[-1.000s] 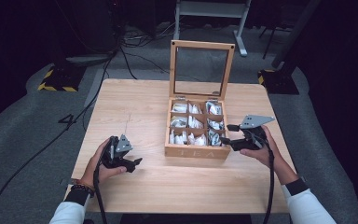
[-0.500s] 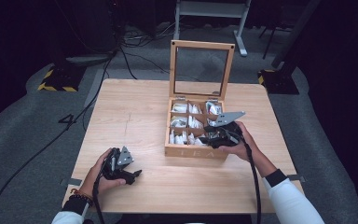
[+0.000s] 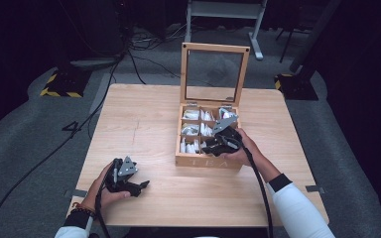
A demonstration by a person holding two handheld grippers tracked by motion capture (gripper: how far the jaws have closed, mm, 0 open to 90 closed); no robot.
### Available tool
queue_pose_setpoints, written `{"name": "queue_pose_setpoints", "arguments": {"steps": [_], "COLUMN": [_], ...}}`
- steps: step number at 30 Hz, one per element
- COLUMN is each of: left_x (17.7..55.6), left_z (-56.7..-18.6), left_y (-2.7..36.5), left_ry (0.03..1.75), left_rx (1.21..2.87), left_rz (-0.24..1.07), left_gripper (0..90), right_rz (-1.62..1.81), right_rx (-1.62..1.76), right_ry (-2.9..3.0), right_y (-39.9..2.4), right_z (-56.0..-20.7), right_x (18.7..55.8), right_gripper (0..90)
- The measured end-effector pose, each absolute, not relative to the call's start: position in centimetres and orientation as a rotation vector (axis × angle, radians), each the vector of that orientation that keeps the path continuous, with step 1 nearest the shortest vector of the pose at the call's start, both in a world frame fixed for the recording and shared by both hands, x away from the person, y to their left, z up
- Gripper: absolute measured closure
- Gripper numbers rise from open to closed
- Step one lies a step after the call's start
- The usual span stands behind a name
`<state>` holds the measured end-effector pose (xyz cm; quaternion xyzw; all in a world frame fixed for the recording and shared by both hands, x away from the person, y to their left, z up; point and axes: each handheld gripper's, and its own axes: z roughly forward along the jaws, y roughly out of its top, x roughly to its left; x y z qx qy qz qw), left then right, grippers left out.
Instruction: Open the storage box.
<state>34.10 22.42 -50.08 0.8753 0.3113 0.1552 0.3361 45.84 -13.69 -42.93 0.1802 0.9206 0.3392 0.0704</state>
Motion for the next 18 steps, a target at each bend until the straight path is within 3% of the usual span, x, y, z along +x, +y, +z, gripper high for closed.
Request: {"name": "queue_pose_setpoints", "arguments": {"steps": [5,14,18], "left_x": [34.2,34.3,34.4], "left_z": [-50.2,-50.4,-50.4], "left_y": [22.5,22.5,22.5], "left_ry": [0.817,0.826,0.836], "left_rx": [2.267,2.255,2.252], "left_rz": [0.378,0.344,0.327], "left_gripper": [16.5,16.4,16.3], "right_rz": [0.972,0.850,0.871], "right_rx": [0.539,0.495,0.491], "right_ry": [2.808,2.854,2.830], "right_y": [-13.1,-12.3,-12.6], "right_z": [-43.5,-43.9,-43.8], "right_x": [46.2,46.1,45.9], "right_gripper": [64.4,84.1,85.9]}}
